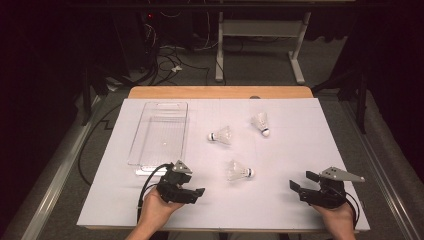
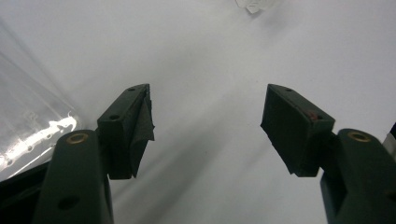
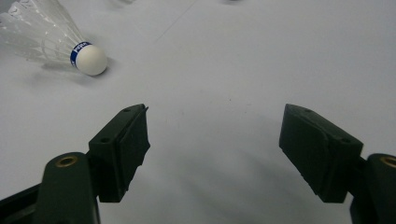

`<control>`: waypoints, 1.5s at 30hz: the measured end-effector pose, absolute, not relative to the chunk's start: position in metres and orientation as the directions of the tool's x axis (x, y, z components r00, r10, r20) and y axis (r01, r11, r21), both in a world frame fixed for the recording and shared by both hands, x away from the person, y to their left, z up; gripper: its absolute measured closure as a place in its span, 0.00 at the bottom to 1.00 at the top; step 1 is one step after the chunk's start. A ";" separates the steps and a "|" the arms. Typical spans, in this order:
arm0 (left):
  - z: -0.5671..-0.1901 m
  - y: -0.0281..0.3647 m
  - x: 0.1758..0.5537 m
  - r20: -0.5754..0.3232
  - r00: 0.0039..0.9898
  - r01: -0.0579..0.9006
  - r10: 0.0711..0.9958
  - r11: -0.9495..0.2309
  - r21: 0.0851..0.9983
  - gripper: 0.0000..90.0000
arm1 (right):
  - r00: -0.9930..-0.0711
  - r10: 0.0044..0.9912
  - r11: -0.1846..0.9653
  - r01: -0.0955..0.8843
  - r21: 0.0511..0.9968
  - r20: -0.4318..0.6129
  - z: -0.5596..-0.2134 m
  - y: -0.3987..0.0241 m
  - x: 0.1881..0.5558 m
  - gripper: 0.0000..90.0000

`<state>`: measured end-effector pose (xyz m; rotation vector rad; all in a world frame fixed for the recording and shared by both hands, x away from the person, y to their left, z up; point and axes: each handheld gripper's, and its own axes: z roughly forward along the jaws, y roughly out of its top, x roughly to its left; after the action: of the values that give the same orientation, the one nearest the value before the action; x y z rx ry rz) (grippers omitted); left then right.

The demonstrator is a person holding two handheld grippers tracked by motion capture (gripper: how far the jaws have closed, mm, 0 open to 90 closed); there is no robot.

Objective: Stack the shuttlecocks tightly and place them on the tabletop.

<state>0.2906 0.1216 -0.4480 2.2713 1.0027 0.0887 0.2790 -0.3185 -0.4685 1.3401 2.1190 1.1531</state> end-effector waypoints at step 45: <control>-0.448 0.167 0.274 -0.163 0.636 0.650 0.754 -0.411 0.639 0.36 | -0.473 0.875 0.211 0.567 0.796 0.104 -0.469 -0.318 0.280 0.27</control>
<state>0.2743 0.1671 -0.4475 2.1730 1.0903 0.1960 0.2795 -0.3176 -0.4692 1.3428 2.1227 1.1471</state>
